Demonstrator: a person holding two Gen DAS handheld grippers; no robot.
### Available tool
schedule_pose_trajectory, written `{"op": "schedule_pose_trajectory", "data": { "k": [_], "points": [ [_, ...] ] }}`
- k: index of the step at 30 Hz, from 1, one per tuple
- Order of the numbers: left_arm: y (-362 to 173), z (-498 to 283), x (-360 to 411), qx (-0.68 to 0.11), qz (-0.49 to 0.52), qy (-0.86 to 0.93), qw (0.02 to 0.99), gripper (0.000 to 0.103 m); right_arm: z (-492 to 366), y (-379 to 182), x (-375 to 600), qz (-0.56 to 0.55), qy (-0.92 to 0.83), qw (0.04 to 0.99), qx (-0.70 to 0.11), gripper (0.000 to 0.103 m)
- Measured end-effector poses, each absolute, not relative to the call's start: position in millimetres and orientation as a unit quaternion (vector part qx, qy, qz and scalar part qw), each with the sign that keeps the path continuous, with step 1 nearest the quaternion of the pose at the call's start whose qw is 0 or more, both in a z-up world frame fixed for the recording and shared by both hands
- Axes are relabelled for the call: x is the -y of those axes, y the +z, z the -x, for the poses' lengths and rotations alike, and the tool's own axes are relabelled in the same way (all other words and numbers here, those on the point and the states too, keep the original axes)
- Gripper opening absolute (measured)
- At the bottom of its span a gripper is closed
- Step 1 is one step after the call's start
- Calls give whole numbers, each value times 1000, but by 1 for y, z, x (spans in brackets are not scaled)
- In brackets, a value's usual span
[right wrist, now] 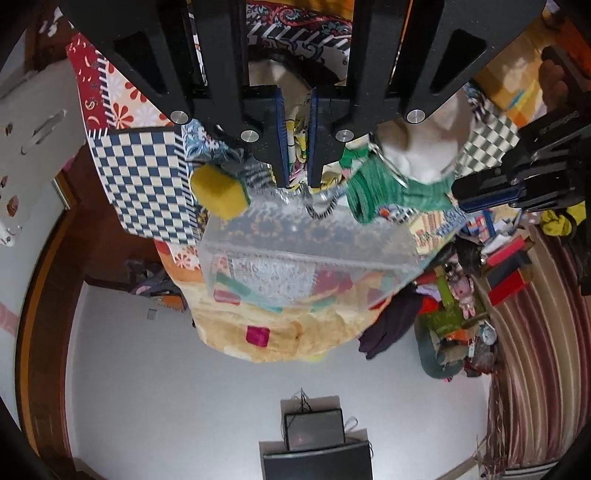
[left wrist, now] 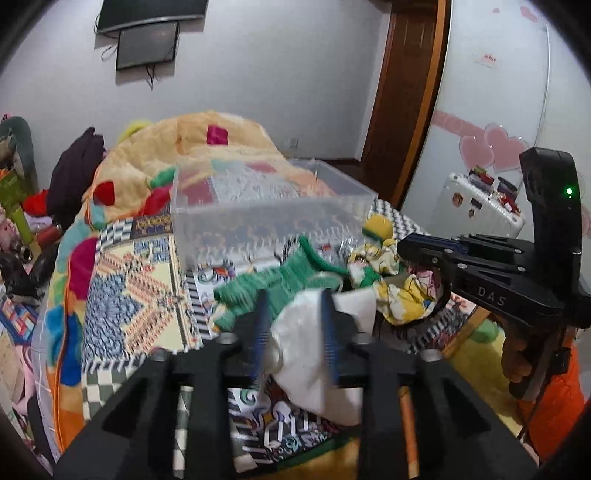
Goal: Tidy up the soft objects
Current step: 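Grasp the white cloth bag with the left tool while the right tool grasps the floral cloth, then carry both cloths over the clear box and open both tools to drop them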
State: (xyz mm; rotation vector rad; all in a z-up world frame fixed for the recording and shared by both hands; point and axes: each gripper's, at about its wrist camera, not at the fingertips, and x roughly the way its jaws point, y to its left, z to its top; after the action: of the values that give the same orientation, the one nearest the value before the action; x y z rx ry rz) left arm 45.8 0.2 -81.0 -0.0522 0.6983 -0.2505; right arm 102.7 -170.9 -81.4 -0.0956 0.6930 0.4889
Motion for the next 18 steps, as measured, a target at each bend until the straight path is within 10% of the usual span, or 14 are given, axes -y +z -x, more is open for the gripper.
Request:
{"op": "schedule_pose_trajectory", "data": {
  "k": [4, 9, 18],
  "points": [
    [-88, -39, 4, -344, 18, -123, 931, 65, -102, -90, 171, 53, 234, 905, -352, 11],
    [-99, -37, 8, -361, 12, -128, 923, 71, -97, -93, 175, 51, 240, 900, -359, 49],
    [-123, -40, 9, -394, 35, -127, 910, 61, -96, -111, 172, 68, 240, 887, -388, 39]
  ]
}}
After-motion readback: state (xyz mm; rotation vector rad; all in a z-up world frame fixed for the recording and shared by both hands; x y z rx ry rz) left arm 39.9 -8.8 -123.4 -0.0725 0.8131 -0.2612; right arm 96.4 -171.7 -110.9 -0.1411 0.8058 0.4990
